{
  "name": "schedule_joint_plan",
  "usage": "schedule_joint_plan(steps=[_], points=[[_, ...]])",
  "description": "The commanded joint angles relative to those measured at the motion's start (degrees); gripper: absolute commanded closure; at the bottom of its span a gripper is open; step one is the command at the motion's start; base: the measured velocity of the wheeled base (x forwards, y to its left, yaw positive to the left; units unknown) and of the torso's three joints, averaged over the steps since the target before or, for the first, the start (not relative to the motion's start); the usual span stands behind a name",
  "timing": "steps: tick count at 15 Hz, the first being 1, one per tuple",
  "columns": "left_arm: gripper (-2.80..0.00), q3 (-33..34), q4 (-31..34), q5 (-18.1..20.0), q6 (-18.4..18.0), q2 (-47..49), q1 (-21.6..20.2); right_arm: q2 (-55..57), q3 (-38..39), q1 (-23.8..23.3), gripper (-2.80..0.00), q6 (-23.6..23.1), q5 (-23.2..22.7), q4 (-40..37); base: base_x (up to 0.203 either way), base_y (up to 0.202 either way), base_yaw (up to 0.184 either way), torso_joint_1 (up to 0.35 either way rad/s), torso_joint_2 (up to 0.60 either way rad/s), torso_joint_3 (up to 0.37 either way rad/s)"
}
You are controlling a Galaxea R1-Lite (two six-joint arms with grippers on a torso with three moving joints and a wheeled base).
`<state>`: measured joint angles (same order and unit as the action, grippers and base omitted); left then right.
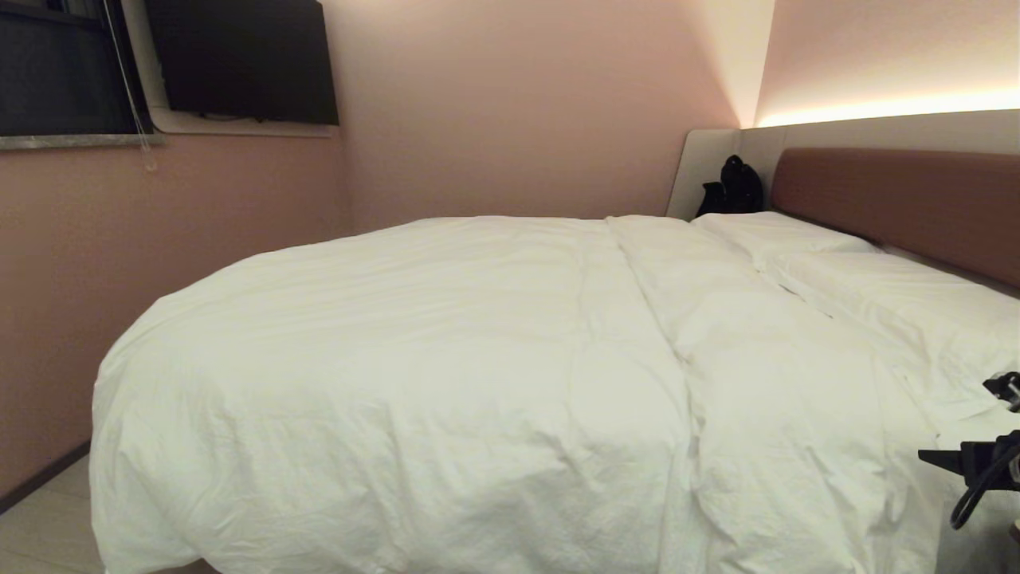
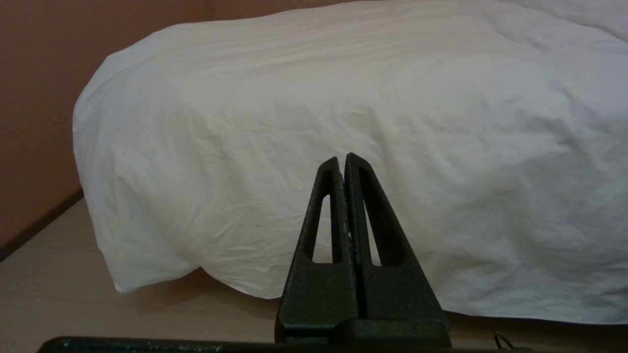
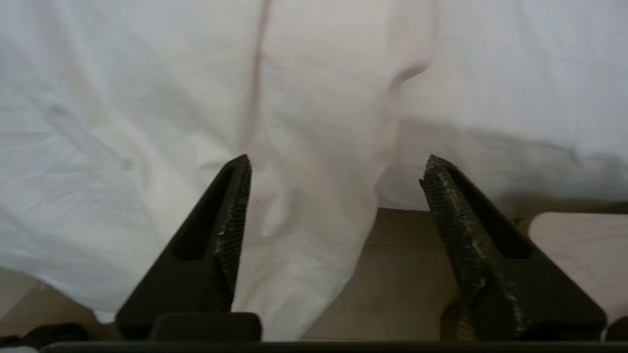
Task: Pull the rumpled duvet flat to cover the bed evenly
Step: Flatten the corners of the folded blanket
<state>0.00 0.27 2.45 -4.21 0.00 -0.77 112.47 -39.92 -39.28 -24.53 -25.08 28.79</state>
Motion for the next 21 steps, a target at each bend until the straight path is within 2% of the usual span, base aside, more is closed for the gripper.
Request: schedule_joint_plan(steps=[1, 6, 12, 21], points=[[0.0, 0.0, 0.0, 0.01, -0.01, 0.09, -0.02, 2.13, -1.81, 0.19, -2.8, -0.01, 1.43, -0.03, 0.0, 0.0, 0.0, 0.0, 0.0, 0.0], [0.0, 0.0, 0.0, 0.01, -0.01, 0.09, -0.02, 8.77, -7.05, 1.09, -2.8, -0.09, 0.73, 0.21, 0.0, 0.0, 0.0, 0.0, 0.0, 0.0], [0.0, 0.0, 0.0, 0.01, -0.01, 0.09, -0.02, 10.47, -8.73, 5.52, -2.8, -0.1, 0.8, 0.03, 0.0, 0.0, 0.0, 0.0, 0.0, 0.0], [0.0, 0.0, 0.0, 0.01, -0.01, 0.09, -0.02, 17.6, -14.26, 6.62, -2.8, -0.74, 4.68, 0.3, 0.0, 0.0, 0.0, 0.0, 0.0, 0.0]])
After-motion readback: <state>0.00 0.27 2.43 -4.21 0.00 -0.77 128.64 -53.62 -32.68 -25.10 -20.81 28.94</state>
